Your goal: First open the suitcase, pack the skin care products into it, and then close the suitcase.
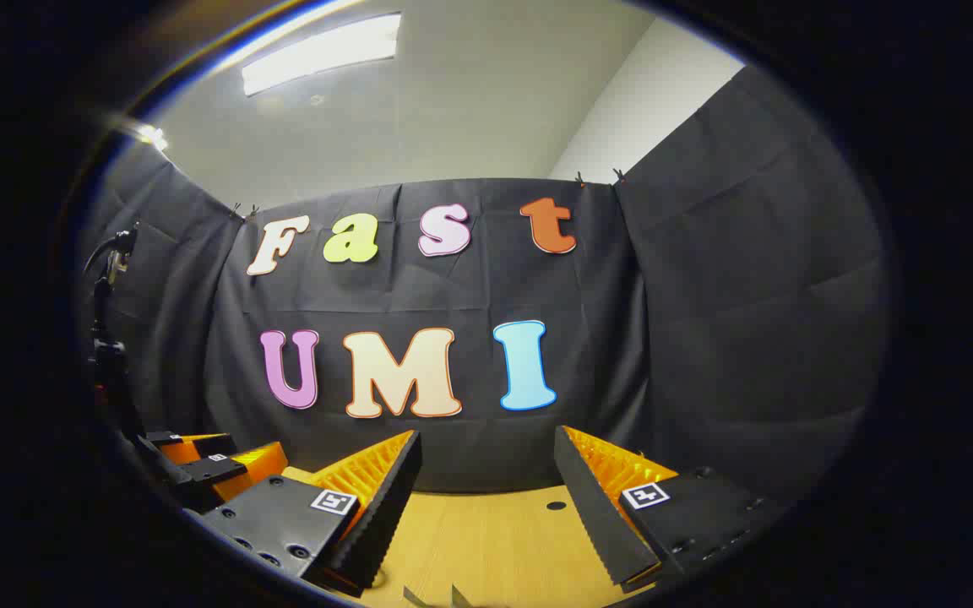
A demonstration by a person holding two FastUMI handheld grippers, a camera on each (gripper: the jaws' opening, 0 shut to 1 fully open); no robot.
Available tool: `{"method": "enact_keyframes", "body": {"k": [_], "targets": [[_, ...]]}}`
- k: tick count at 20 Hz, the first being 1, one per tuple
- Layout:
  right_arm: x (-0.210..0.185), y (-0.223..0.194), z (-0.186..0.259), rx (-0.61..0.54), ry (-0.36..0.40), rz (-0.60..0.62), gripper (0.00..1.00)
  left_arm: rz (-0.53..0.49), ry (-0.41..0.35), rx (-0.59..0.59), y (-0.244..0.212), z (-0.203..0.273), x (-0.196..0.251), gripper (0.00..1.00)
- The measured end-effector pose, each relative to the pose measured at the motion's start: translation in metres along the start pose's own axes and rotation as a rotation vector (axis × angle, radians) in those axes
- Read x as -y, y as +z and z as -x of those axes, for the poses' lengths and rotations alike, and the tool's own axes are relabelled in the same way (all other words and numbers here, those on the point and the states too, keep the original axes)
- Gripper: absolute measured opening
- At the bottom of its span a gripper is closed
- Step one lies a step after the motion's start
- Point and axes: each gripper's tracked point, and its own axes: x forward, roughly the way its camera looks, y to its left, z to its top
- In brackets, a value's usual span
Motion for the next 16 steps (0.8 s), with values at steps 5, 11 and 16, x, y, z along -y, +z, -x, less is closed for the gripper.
{"method": "enact_keyframes", "body": {"k": [5,11,16], "targets": [[-0.008,-0.001,0.006,0.007,-0.004,0.026,0.97,0.001,-0.039,-0.002,-0.003,-0.003,0.006,0.94],[-0.003,-0.008,-0.002,0.004,0.015,0.032,0.98,-0.016,-0.039,-0.043,-0.021,-0.008,0.009,0.94],[0.009,-0.028,-0.012,-0.028,0.077,-0.004,0.95,-0.051,0.005,-0.075,-0.04,-0.006,0.01,0.94]]}}
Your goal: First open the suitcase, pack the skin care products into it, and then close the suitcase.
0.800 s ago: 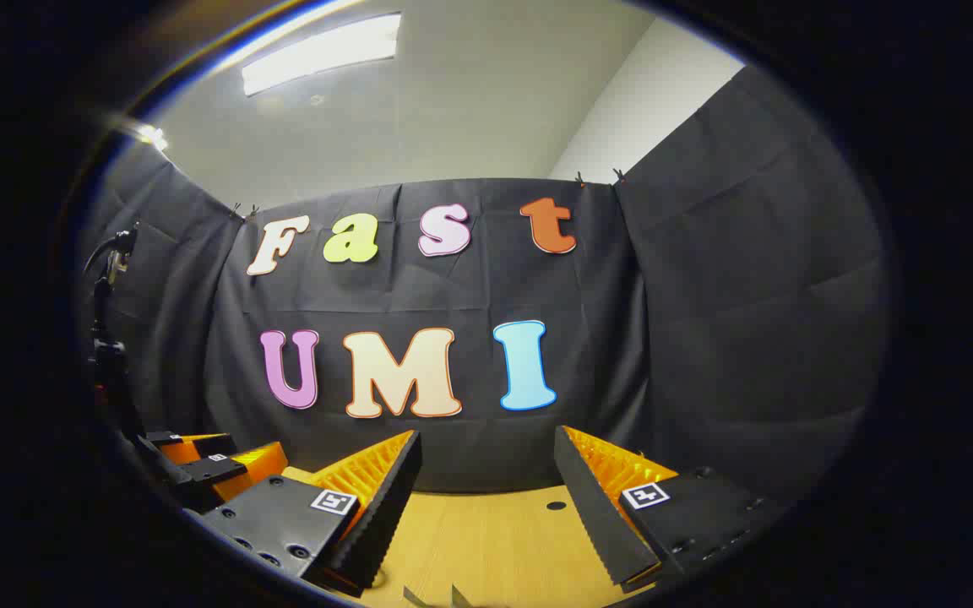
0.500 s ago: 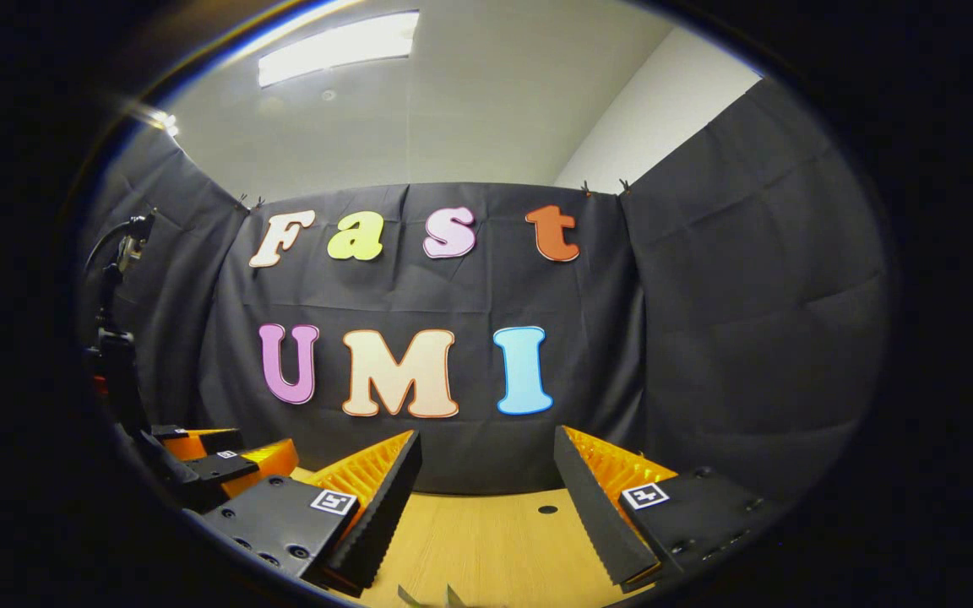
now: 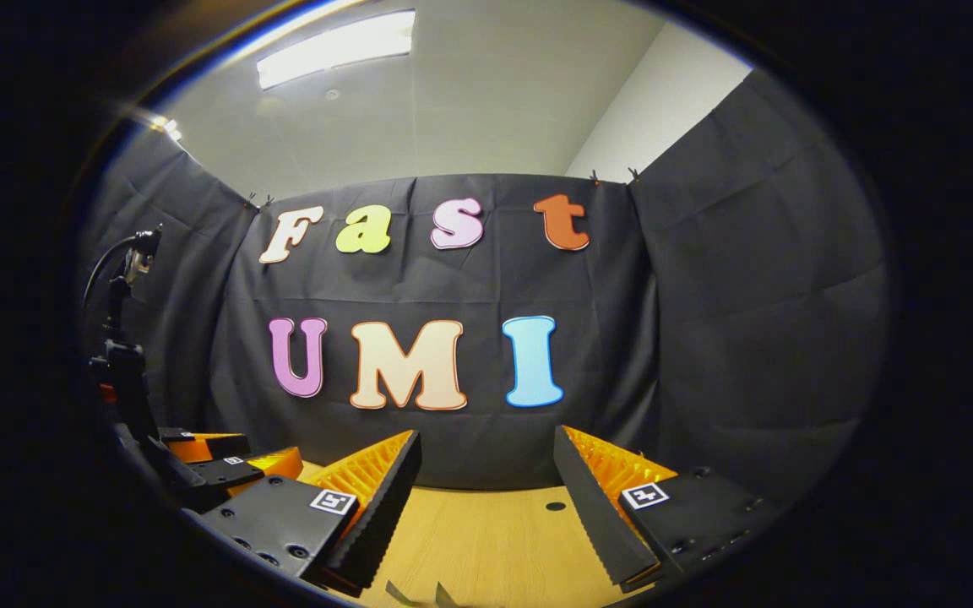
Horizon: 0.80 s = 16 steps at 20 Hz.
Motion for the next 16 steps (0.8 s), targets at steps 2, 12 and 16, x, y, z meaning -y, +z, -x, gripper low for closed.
{"method": "enact_keyframes", "body": {"k": [2,12,16], "targets": [[0.006,-0.006,-0.007,-0.01,0.003,-0.024,0.97,-0.017,0.016,-0.036,-0.018,0.001,-0.002,0.95],[-0.005,-0.026,-0.028,-0.058,-0.064,-0.002,0.98,0.026,-0.026,-0.394,-0.138,-0.011,-0.026,0.95],[-0.01,-0.029,-0.033,-0.065,-0.075,0.02,0.98,0.001,-0.059,-0.472,-0.166,-0.013,-0.024,0.95]]}}
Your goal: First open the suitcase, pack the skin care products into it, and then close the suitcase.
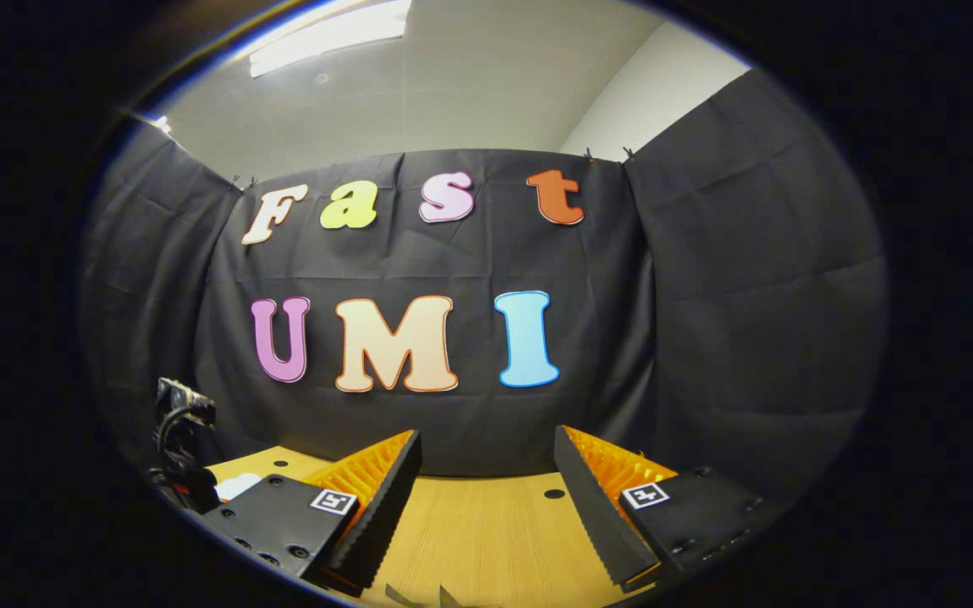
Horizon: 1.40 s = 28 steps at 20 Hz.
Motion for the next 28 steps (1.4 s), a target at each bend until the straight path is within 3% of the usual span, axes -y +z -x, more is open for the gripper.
{"method": "enact_keyframes", "body": {"k": [12,17,21,28], "targets": [[0.0,-0.013,-0.004,-0.037,-0.009,0.052,0.95,0.114,-0.044,-0.25,-0.06,-0.045,0.01,0.94],[0.005,-0.017,-0.004,-0.054,-0.019,0.064,0.98,0.127,-0.005,-0.338,-0.075,-0.06,0.006,0.95],[0.006,-0.017,-0.003,-0.052,-0.022,0.075,0.98,0.119,-0.014,-0.381,-0.083,-0.069,0.01,0.87],[0.008,-0.019,0.0,-0.052,-0.028,0.084,0.98,0.119,-0.02,-0.479,-0.103,-0.081,0.018,0.85]]}}
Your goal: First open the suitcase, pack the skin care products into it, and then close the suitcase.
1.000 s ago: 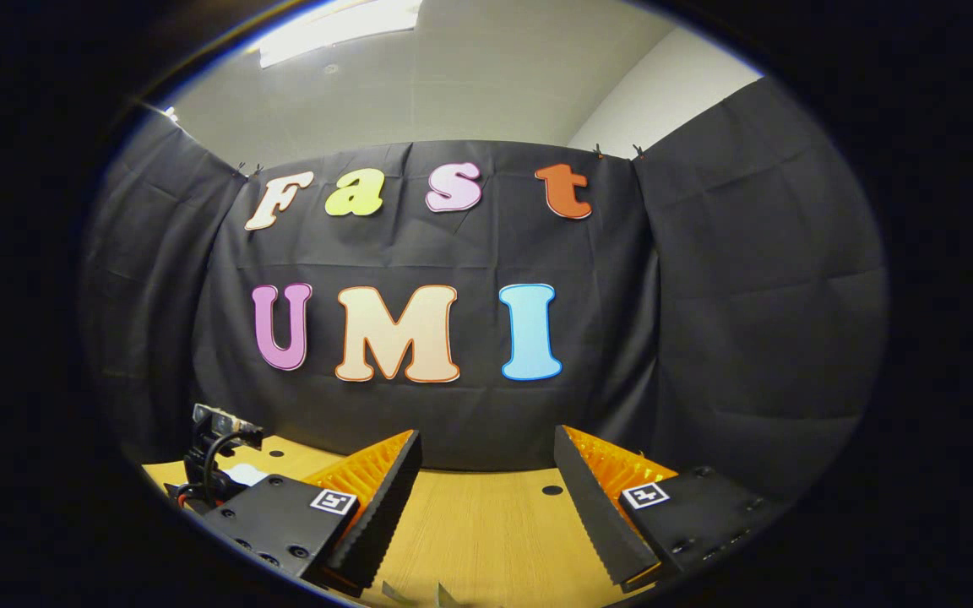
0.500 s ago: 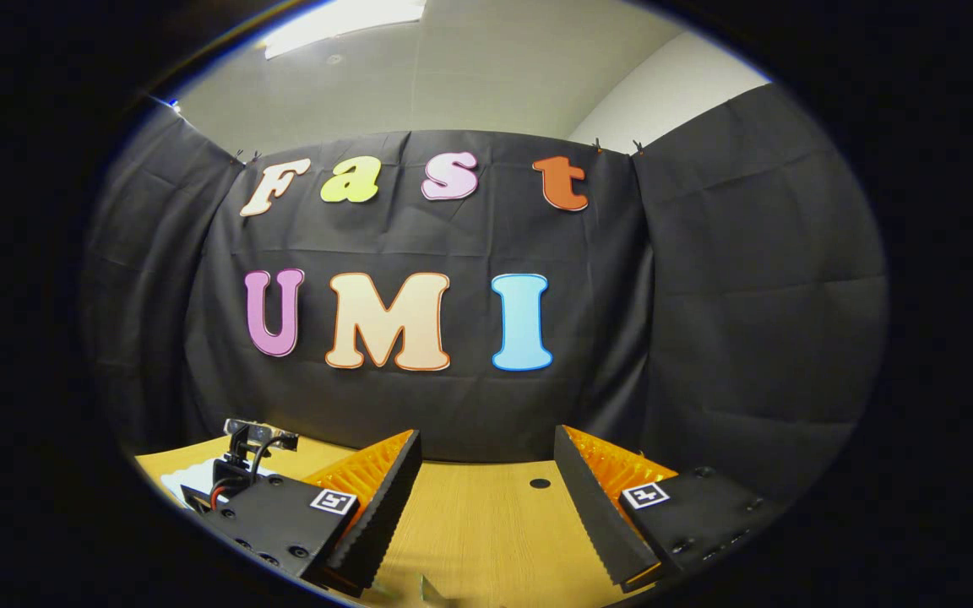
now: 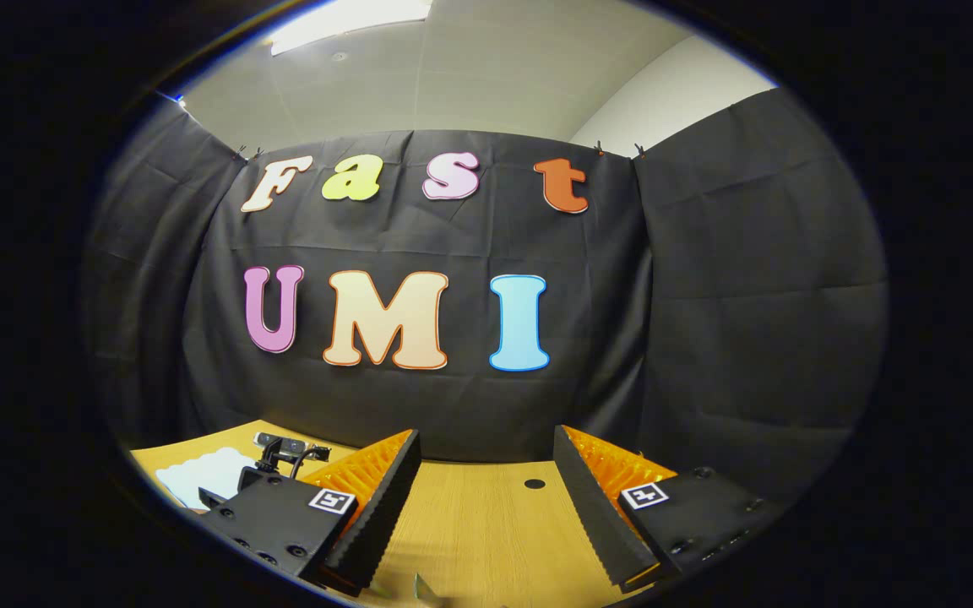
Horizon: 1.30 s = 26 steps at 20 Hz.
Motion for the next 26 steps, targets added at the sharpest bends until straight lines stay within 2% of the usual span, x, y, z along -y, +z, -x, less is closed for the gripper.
{"method": "enact_keyframes", "body": {"k": [4,6,7,9,11,13,17,26], "targets": [[0.004,-0.002,0.001,-0.001,-0.007,-0.004,0.98,-0.015,0.039,-0.032,-0.003,-0.007,-0.012,0.62],[0.005,-0.003,0.0,-0.002,-0.01,-0.007,0.98,-0.011,0.063,-0.033,-0.002,-0.007,-0.019,0.44],[0.005,-0.002,0.001,-0.002,-0.01,-0.009,0.98,-0.008,0.072,-0.032,-0.001,-0.007,-0.023,0.27],[0.004,-0.002,0.001,0.002,-0.007,-0.012,0.98,-0.01,0.063,-0.042,-0.002,-0.005,-0.02,0.11],[0.002,-0.001,0.001,0.008,-0.001,-0.012,0.98,-0.032,0.061,-0.045,0.001,-0.002,-0.021,0.08],[0.001,-0.001,0.001,0.012,0.003,-0.011,0.98,-0.013,0.079,-0.045,0.0,-0.004,-0.02,0.08],[0.003,0.0,0.002,0.02,0.005,-0.015,0.98,-0.082,0.081,-0.034,0.007,0.005,-0.015,0.0],[-0.004,-0.002,-0.002,0.026,0.028,-0.05,0.98,-0.108,0.034,0.005,0.036,0.05,-0.008,0.0]]}}
